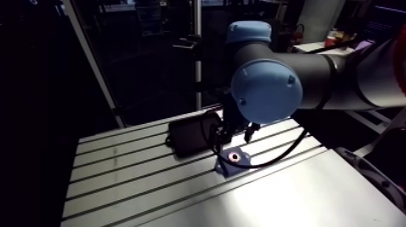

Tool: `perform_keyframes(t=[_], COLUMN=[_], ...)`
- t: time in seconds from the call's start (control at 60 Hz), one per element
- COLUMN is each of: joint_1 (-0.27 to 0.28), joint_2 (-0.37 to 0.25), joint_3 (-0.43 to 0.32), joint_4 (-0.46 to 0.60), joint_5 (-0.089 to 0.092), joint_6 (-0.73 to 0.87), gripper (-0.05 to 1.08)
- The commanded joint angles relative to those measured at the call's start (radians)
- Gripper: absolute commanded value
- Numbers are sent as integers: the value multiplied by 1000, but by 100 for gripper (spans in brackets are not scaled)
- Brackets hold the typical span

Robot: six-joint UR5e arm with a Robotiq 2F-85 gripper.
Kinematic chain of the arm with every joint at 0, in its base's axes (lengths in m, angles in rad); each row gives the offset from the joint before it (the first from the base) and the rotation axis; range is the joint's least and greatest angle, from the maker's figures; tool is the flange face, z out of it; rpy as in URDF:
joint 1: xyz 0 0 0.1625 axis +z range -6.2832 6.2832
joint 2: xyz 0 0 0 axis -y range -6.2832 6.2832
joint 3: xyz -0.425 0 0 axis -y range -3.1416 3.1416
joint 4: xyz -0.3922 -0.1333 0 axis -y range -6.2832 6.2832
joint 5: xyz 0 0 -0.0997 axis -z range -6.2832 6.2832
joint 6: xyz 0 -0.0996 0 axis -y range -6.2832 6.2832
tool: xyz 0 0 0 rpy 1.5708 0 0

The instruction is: Pick up the bearing and press it into the housing until flush.

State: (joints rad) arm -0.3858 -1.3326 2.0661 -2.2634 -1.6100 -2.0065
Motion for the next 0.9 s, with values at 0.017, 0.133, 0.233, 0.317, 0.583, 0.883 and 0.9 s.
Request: perform_keyframes(t=[0.017, 0.133, 0.233, 0.317, 0.583, 0.883, 0.9], joint_1=[-8, -9, -7, -7, -4, -4, -4], joint_2=[-39, -43, -41, -38, -29, -16, -16], joint_3=[-122, -108, -111, -110, -103, -83, -79], joint_4=[231, 229, 227, 227, 207, 170, 165], joint_5=[30, 28, 28, 26, 23, 20, 20], joint_6=[40, 42, 42, 42, 42, 27, 27], gripper=[107, 108, 108, 108, 108, 108, 108])
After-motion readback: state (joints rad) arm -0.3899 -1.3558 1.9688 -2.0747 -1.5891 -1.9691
